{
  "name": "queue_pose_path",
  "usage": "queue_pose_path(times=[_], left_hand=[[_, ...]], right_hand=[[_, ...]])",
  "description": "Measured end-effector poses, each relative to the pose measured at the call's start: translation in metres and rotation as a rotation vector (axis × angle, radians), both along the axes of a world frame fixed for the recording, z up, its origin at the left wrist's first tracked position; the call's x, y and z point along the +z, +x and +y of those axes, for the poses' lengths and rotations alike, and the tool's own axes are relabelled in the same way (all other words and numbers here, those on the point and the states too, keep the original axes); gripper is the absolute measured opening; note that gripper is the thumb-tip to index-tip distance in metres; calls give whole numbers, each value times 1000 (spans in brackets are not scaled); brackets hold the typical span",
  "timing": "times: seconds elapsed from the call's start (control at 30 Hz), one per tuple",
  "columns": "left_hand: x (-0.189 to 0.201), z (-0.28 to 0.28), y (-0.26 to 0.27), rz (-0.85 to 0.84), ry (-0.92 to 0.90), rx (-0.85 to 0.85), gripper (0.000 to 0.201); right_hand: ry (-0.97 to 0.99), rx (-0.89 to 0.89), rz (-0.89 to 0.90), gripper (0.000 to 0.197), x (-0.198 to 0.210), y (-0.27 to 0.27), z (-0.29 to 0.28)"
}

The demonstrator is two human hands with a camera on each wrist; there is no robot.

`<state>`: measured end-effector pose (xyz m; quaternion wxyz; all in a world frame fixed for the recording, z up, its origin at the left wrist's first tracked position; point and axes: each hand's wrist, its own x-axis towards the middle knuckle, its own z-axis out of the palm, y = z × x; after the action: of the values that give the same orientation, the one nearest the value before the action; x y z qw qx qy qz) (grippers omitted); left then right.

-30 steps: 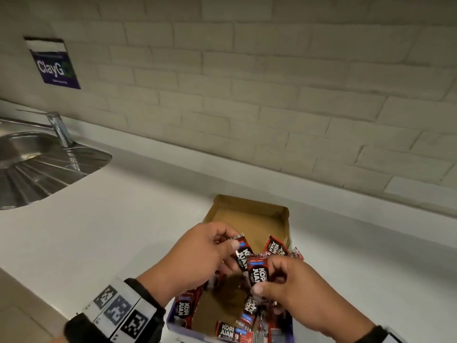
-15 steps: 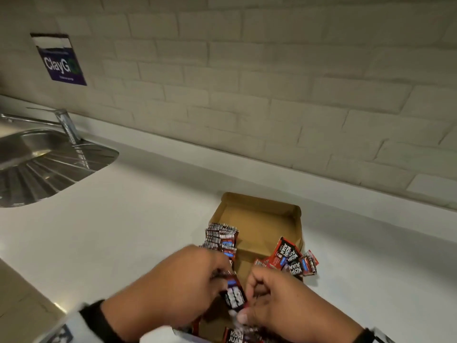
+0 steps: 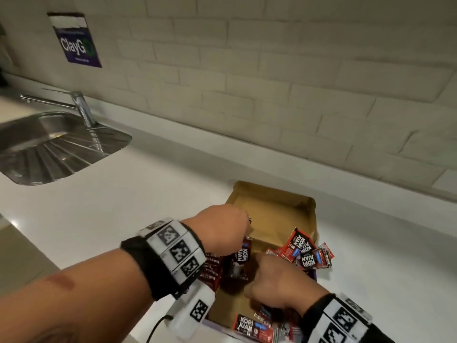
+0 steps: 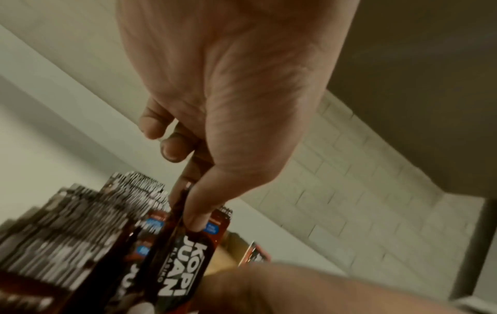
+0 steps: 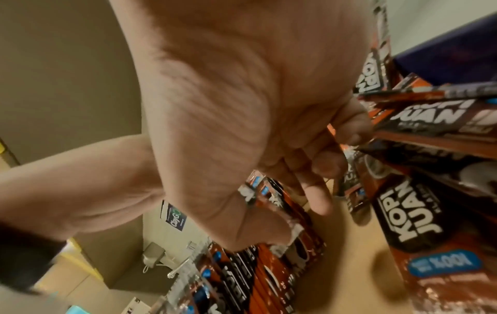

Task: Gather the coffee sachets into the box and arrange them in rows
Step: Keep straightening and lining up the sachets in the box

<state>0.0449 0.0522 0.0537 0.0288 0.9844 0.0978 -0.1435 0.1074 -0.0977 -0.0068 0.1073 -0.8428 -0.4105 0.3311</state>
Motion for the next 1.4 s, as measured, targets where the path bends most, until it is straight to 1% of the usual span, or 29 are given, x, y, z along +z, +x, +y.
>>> queue_pose_path(times=[0.03, 0.13, 0.17, 0.27, 0.33, 0.4, 0.5, 0.57, 0.63, 0.7, 0.77, 0.83, 0.9, 0.97, 1.03, 1.1, 1.2, 1.4], left_hand=[[-4, -3, 4, 22, 25, -14, 12], [-12, -7, 12, 70, 61, -30, 14], [-13, -8, 13, 76, 74, -43, 16], [-14, -7, 15, 67, 91, -60, 22], [-12, -4, 14, 60, 71, -34, 20], [-13, -1, 14, 41, 38, -10, 16], [-12, 8, 14, -24, -48, 16, 22], [-9, 15, 16, -69, -114, 43, 23], [-4, 23, 17, -128, -140, 70, 24], [-1, 29, 18, -169, -139, 91, 25], [-1, 32, 19, -172, -122, 96, 28], [-3, 35, 21, -137, -89, 92, 36], [-4, 36, 24, -63, -64, 106, 52], [-2, 36, 26, 38, -49, 105, 66], [1, 35, 27, 116, -46, 86, 70], [2, 34, 27, 148, -43, 75, 70], [4, 39, 25, 137, -46, 82, 66], [2, 48, 5, -48, -166, 133, 49]], right_hand=[[-16, -7, -54, 26, -2, -1, 4], [-59, 18, -222, 44, -14, 0, 15], [-58, 24, -257, 46, -18, 0, 17], [-20, 4, -266, 41, -27, 2, 21], [-11, -6, -276, 42, -32, 3, 22], [-11, -10, -309, 41, -36, 3, 23], [-9, 4, -373, 38, -39, 1, 27], [-9, 7, -391, 38, -41, -1, 29], [6, 6, -397, 35, -44, -2, 30], [22, 15, -416, 38, -46, -3, 30], [23, 25, -433, 45, -48, -4, 30], [34, 28, -452, 51, -49, -5, 30], [47, 21, -465, 53, -51, -6, 30], [54, 9, -451, 51, -55, -6, 32], [64, 1, -436, 47, -59, -6, 33], [63, -13, -432, 49, -62, -7, 34], [70, -24, -420, 48, -62, -8, 33], [76, -37, -363, 40, -60, -10, 32]])
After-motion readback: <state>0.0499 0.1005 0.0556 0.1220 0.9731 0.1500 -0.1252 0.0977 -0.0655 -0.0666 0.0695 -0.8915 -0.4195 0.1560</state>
